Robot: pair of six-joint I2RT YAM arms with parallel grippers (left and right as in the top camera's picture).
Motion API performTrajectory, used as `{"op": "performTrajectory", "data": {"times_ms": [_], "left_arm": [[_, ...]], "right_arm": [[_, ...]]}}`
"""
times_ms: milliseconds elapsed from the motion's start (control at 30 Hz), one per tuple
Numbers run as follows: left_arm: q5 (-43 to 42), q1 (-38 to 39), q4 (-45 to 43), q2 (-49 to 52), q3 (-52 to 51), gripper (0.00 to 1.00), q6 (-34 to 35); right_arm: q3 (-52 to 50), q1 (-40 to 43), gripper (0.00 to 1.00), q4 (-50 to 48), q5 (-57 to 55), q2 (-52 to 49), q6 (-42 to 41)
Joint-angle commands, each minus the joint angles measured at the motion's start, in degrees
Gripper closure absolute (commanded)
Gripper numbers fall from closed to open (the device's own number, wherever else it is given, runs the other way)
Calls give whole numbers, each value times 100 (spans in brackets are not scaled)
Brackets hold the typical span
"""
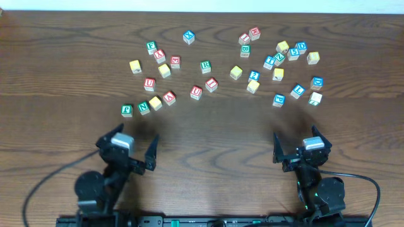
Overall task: Spell out CORL
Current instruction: 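Move the left gripper over the yellow C block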
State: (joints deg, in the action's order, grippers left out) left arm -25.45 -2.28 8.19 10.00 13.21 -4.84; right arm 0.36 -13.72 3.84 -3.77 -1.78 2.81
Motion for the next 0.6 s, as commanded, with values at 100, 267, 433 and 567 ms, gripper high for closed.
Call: {"op": "performTrajectory", "data": {"times_ms": [100,267,433,567], "left_arm": [[96,-4,1217,2973,3128,2,109],[0,11,3519,5434,6118,2,109],[-352,11,3751,6476,6489,2,260],[-691,13,3523,6900,6494,2,348]], "right_arm": [[-4,33,1,22,28,0,68],[-4,33,1,22,31,0,68],[-4,33,1,22,31,0,70],[-4,33,1,22,31,0,70]]}}
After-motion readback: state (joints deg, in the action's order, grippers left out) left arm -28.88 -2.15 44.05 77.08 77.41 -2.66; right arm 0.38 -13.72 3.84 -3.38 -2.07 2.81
